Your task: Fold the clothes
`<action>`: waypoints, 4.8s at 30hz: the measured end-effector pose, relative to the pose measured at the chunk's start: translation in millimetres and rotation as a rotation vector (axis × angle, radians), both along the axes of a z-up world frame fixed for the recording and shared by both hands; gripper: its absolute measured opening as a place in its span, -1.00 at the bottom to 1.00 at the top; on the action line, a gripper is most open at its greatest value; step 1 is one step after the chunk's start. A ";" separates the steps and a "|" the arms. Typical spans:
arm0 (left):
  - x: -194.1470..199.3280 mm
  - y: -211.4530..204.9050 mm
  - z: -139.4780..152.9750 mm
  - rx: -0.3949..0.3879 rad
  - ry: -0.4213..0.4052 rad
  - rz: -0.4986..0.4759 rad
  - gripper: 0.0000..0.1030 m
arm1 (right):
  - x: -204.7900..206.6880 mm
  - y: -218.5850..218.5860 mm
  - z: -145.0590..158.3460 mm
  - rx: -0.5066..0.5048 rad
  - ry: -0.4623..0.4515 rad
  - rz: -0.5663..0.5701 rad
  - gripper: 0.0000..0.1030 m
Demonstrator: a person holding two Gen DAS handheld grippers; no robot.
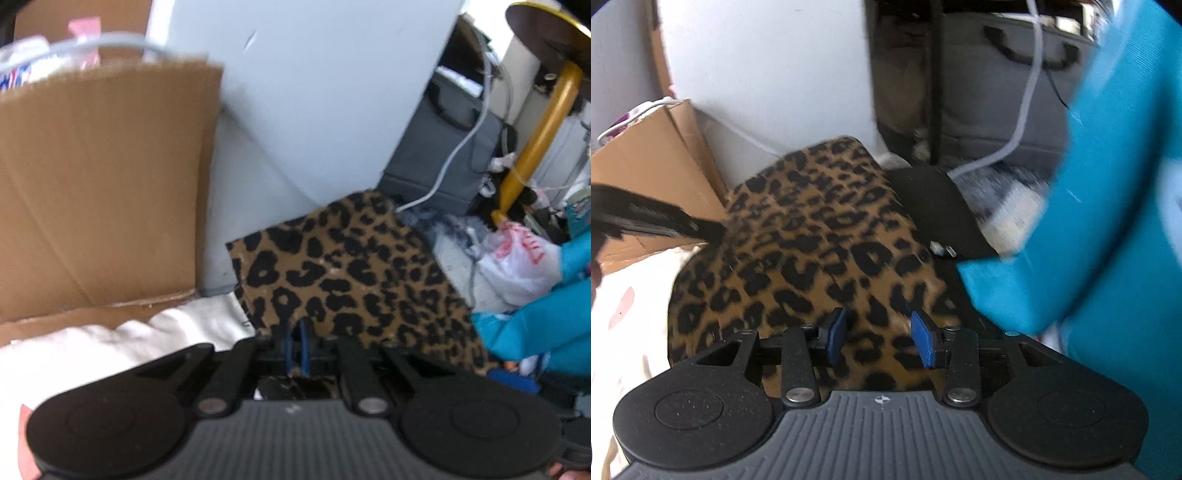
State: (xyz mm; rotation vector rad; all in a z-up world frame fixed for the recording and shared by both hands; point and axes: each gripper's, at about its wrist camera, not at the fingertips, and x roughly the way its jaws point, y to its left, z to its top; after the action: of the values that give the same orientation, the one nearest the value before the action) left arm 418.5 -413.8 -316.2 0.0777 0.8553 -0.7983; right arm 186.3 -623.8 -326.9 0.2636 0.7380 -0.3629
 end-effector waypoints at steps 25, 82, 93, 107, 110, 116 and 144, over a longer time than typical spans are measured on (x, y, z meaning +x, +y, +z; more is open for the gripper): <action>-60.0 1.6 -1.8 0.100 0.047 -0.118 -0.45 | -44.0 25.7 -2.1 0.042 0.064 -0.031 -0.11; -210.9 372.6 466.6 0.115 -0.088 0.372 0.99 | -132.3 198.3 396.6 0.274 0.101 0.044 0.98; -295.0 468.0 471.1 0.040 -0.096 0.524 0.99 | -167.8 263.7 426.4 0.199 0.088 0.171 0.98; -368.8 483.6 434.1 0.066 -0.093 0.755 0.99 | -192.2 296.7 420.6 0.239 0.013 0.281 0.98; -380.4 472.2 422.3 0.060 -0.080 0.766 0.99 | -198.5 303.1 416.7 0.214 -0.003 0.285 0.99; -395.6 445.8 394.1 0.078 -0.050 0.774 0.99 | -214.4 312.8 405.0 0.214 -0.062 0.359 0.98; -417.3 366.7 314.7 0.295 -0.061 0.688 0.99 | -239.5 339.9 357.3 0.073 0.039 0.436 0.98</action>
State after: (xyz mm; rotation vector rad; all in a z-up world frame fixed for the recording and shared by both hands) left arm 1.3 -47.1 -1.5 0.0611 0.8611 -0.0238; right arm -53.3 -283.9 30.4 0.1581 0.8253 0.0729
